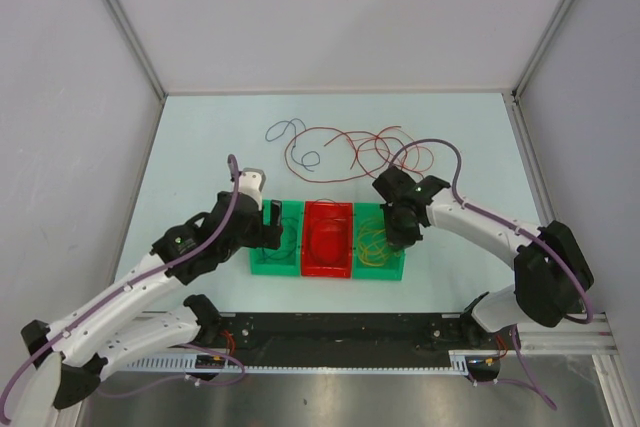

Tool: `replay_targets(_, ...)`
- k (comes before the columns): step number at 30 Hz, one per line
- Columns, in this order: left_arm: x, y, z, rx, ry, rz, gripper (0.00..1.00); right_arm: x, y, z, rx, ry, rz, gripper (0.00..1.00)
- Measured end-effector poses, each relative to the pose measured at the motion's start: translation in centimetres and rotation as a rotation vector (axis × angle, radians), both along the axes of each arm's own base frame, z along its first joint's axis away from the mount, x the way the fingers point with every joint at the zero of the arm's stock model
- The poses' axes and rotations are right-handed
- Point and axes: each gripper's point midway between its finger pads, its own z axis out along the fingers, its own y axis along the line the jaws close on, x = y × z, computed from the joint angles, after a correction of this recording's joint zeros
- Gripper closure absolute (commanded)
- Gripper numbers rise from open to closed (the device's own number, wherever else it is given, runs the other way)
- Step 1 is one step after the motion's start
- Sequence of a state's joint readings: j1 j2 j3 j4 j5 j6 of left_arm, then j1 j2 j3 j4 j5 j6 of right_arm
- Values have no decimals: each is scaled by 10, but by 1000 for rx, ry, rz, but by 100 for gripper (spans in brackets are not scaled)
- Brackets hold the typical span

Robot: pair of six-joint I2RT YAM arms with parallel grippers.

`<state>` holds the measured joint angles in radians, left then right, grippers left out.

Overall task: Untangle the cables
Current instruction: Move the bin to the center of the board, then pick up the cable from the cable.

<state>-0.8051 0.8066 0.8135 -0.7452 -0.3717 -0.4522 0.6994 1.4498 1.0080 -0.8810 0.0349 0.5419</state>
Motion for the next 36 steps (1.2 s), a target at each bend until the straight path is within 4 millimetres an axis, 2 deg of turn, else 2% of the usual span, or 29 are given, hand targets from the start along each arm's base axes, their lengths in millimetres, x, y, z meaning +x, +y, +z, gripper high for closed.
replay_targets(2, 0, 2, 1, 3, -3, 4, 9, 1, -1, 0, -2, 0, -3, 85)
replay_targets(5, 1, 5, 0, 21, -9, 12, 8, 0, 2, 1, 12, 4, 7, 75)
replay_targets(9, 1, 7, 2, 25, -20, 10, 8, -8, 22, 13, 63, -2, 93, 69)
replay_targets(12, 2, 7, 4, 25, -28, 6, 9, -4, 49, 43, 125, -58, 182, 67)
replay_targets(15, 2, 6, 4, 27, -29, 1, 9, 12, 71, 80, 178, -154, 226, 63)
replay_targets(18, 3, 6, 4, 22, -31, -1, 9, 33, 81, 111, 202, -252, 224, 59)
replay_targets(22, 3, 5, 6, 13, -35, -3, 9, 65, 89, 130, 177, -329, 199, 58)
replay_targets(25, 2, 5, 10, -1, -47, -3, 9, 93, 91, 126, 137, -346, 164, 58)
replay_targets(28, 2, 5, 14, -17, -59, -6, 7, 120, 87, 108, 92, -322, 119, 57)
replay_targets(32, 2, 5, 18, -35, -75, -7, 0, 151, 71, 83, 43, -281, 47, 56)
replay_targets(36, 0, 2, 21, -50, -78, -22, 0, 182, 55, 76, 27, -278, -26, 55)
